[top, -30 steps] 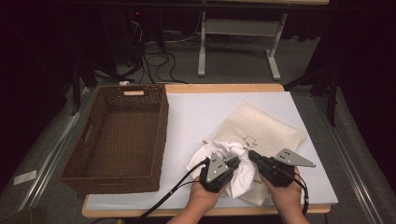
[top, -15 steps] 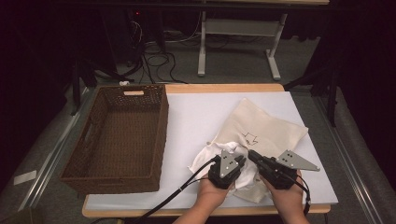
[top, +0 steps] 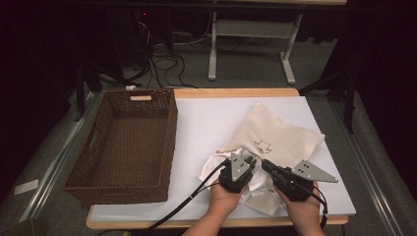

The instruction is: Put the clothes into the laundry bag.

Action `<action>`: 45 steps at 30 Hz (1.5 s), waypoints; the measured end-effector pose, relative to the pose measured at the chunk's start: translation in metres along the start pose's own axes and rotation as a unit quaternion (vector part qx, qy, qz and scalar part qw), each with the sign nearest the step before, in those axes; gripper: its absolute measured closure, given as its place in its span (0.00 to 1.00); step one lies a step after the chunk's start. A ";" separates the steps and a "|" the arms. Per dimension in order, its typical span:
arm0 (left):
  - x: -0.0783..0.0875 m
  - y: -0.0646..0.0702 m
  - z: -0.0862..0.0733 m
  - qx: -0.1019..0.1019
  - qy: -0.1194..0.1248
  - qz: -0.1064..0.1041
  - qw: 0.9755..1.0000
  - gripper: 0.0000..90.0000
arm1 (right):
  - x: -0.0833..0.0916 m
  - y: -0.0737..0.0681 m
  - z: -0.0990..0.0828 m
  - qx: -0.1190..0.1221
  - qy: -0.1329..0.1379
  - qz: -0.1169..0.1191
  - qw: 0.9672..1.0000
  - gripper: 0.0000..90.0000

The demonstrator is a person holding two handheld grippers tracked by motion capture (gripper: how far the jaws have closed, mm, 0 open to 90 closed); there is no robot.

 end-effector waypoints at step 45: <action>0.043 -0.075 -0.047 0.005 -0.028 0.010 1.000 0.94 | -0.003 0.003 -0.007 -0.006 -0.010 -0.007 1.000 0.98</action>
Point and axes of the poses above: each handheld gripper's, and its own axes: x roughly backward along the jaws, z roughly out of its top, y roughly to its right, the point moved 10 cm from there along -x, roughly forward along the jaws, and after that the axes turned 15 degrees about z, right-handed, at the moved point
